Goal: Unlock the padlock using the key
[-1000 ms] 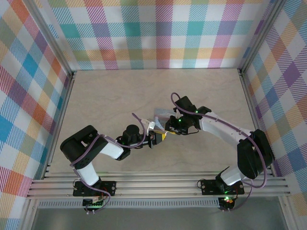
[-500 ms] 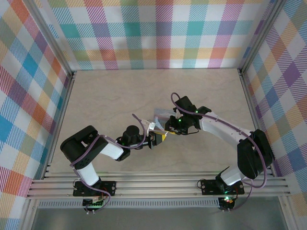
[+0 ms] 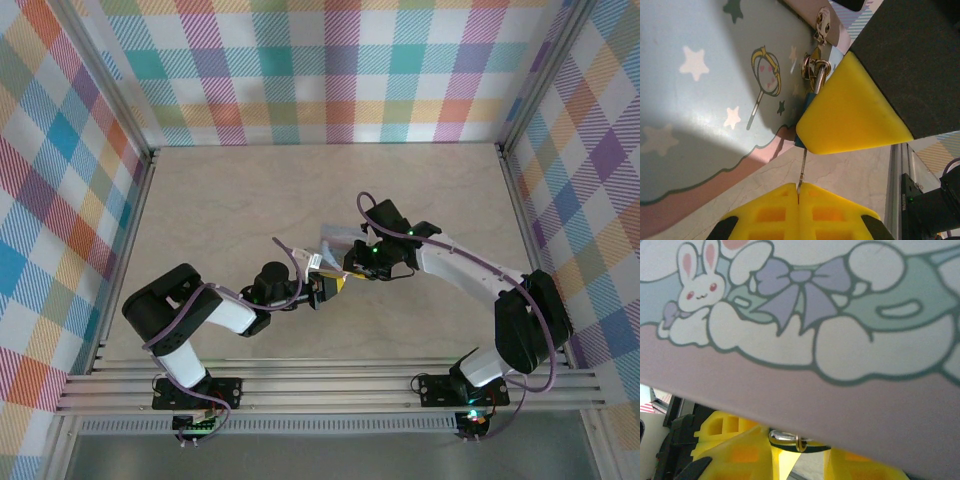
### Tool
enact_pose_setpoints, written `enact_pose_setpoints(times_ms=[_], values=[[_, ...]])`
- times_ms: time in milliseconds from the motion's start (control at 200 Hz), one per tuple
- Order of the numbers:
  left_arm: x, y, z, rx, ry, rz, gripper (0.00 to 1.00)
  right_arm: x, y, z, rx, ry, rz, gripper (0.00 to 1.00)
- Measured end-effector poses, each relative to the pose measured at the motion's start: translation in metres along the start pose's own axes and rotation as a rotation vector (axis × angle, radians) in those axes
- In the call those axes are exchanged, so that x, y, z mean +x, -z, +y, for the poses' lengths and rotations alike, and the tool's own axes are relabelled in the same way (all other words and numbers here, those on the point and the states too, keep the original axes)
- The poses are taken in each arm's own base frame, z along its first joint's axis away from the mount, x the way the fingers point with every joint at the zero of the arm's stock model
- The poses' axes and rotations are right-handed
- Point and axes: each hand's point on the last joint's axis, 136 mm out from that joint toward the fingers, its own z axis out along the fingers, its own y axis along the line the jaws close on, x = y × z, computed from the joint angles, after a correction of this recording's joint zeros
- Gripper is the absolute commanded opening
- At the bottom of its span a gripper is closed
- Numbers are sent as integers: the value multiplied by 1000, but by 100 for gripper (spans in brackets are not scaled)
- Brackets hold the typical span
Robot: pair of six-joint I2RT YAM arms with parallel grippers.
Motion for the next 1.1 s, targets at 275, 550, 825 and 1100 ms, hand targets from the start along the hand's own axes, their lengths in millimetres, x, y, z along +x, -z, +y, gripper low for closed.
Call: enact_pose_setpoints(times_ms=[275,550,825,1100], values=[[-2,0,1,-11,-2,-14,0,-1,0,1,-8,-6,-2,0],[-5,-2,-2,-62,-21,-55,0,-4,1,4,-28,-38,-4,0],[-6,7,-8,-132,-85,-83,0,1,3,9,-67,-63,35,0],[-8,10,-10,-136,-107,-97,0,0,6,10,-94,-85,51,0]])
